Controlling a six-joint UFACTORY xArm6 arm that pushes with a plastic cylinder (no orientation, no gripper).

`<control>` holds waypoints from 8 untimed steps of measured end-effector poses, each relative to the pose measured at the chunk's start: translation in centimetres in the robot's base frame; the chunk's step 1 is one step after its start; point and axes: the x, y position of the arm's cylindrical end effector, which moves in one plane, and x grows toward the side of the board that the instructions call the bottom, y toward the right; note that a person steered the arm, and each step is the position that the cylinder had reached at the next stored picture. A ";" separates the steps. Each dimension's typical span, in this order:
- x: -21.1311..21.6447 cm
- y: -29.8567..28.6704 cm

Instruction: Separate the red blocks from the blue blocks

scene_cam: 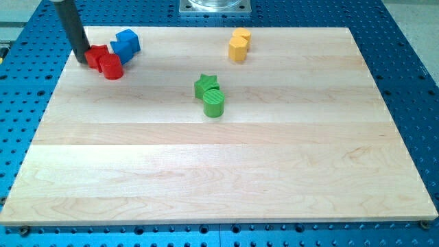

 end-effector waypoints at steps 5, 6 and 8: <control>3.8 4.3; 7.4 6.9; 12.3 11.2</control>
